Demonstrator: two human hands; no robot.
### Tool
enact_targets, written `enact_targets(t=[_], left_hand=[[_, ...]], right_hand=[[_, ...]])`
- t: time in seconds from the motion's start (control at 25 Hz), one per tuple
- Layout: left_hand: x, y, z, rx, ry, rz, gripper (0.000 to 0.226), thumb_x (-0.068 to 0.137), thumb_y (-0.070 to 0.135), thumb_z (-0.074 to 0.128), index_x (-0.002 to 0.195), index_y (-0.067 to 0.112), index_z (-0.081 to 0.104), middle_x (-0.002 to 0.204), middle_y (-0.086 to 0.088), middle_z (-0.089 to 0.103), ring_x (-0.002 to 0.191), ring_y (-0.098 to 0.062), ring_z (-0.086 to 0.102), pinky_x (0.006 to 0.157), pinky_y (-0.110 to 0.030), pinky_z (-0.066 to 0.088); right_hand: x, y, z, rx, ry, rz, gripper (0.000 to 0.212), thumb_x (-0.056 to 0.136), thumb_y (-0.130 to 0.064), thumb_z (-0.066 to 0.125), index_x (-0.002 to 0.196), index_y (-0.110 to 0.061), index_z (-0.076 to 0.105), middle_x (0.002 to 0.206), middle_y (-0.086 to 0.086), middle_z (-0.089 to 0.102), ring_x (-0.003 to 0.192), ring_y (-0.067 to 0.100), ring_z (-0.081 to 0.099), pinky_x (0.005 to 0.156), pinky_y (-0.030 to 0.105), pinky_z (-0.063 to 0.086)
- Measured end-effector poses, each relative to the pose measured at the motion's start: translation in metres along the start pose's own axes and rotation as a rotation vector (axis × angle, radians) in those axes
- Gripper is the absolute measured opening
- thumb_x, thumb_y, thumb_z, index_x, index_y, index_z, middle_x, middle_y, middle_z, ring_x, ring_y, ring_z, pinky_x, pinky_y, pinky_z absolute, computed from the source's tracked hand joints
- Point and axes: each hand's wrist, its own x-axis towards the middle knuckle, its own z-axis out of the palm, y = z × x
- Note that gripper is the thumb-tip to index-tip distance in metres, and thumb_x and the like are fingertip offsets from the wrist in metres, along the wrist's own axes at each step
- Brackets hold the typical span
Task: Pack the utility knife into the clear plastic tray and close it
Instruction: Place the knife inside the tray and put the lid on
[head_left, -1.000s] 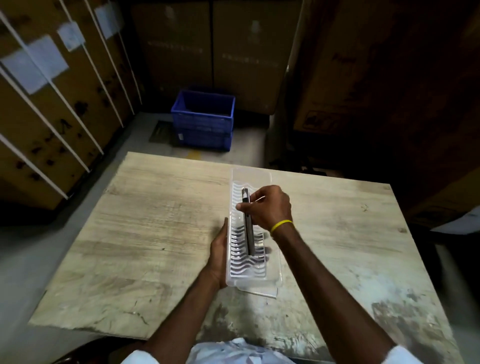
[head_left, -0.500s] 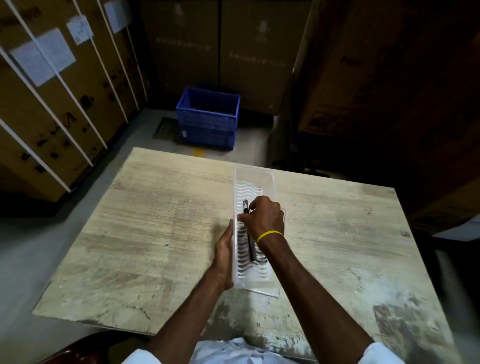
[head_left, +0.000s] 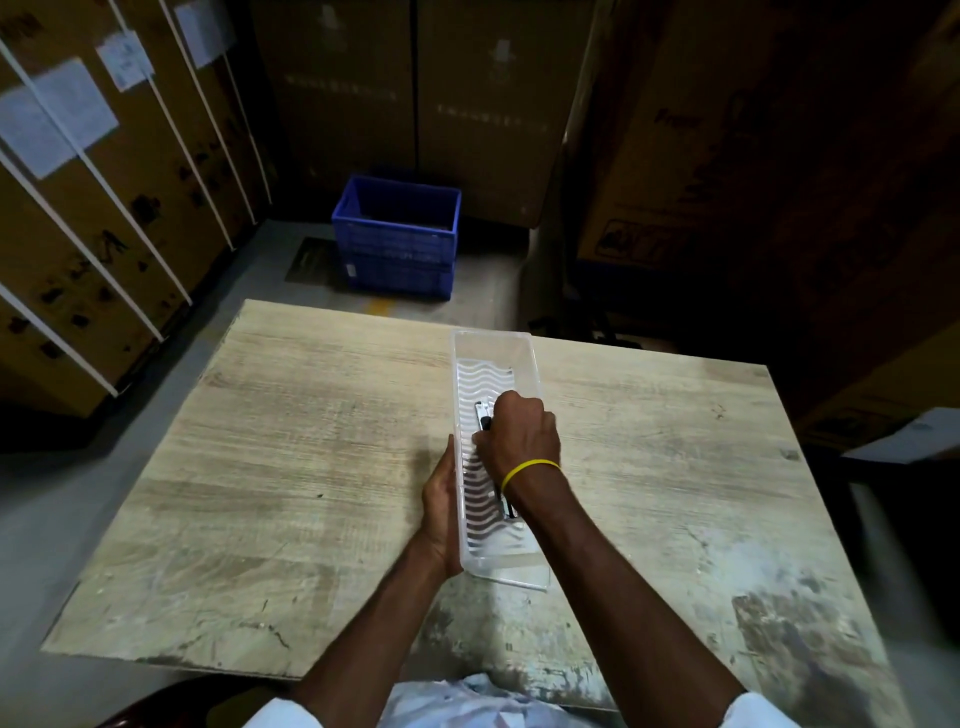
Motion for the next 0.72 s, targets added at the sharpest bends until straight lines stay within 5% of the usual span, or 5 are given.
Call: enact_targets(t=[0.12, 0.28, 0.48, 0.6, 0.72], left_hand=[[-0.002, 0.002, 0.004, -0.021, -0.019, 0.010, 0.059, 0.052, 0.033, 0.096, 0.102, 0.004, 0.081, 0.101, -0.016, 0.080, 0.091, -0.030, 0.078, 0.073, -0.039, 0.064], [-0.006, 0.004, 0.011, -0.085, 0.021, 0.023, 0.042, 0.082, 0.035, 0.060, 0.095, 0.002, 0.081, 0.094, -0.018, 0.080, 0.085, -0.030, 0.079, 0.068, -0.038, 0.064], [-0.010, 0.019, -0.016, -0.031, 0.082, -0.052, 0.073, 0.101, 0.056, 0.025, 0.106, 0.008, 0.080, 0.101, -0.016, 0.080, 0.090, -0.035, 0.076, 0.087, -0.046, 0.057], [-0.017, 0.029, -0.028, -0.051, 0.117, -0.045, 0.080, 0.102, 0.057, 0.021, 0.090, 0.008, 0.083, 0.087, -0.015, 0.081, 0.076, -0.034, 0.077, 0.072, -0.046, 0.064], [-0.019, 0.036, -0.027, -0.034, 0.148, 0.015, 0.079, 0.103, 0.054, 0.023, 0.081, 0.008, 0.083, 0.080, -0.014, 0.080, 0.070, -0.032, 0.077, 0.062, -0.044, 0.064]], right_hand=[[-0.001, 0.000, -0.002, 0.011, -0.004, -0.013, 0.020, 0.087, -0.018, 0.066, 0.105, -0.009, 0.061, 0.112, 0.019, 0.065, 0.106, 0.042, 0.061, 0.082, 0.038, 0.049], [-0.004, 0.000, -0.005, 0.068, 0.019, -0.076, 0.026, 0.085, -0.028, 0.071, 0.102, -0.009, 0.064, 0.107, 0.017, 0.069, 0.102, 0.040, 0.063, 0.080, 0.037, 0.048], [-0.015, 0.051, -0.016, 0.475, 0.441, 0.010, 0.012, 0.079, -0.027, 0.076, 0.080, -0.016, 0.071, 0.066, -0.004, 0.068, 0.060, 0.016, 0.064, 0.062, 0.023, 0.040], [-0.019, 0.123, 0.028, 0.425, 0.090, 0.441, 0.029, 0.078, -0.040, 0.077, 0.077, -0.013, 0.069, 0.068, -0.001, 0.067, 0.082, 0.025, 0.071, 0.071, 0.025, 0.046], [-0.036, 0.162, 0.084, 0.221, -0.314, 0.615, 0.060, 0.066, -0.064, 0.078, 0.079, -0.006, 0.069, 0.079, 0.010, 0.072, 0.092, 0.028, 0.072, 0.071, 0.026, 0.047]])
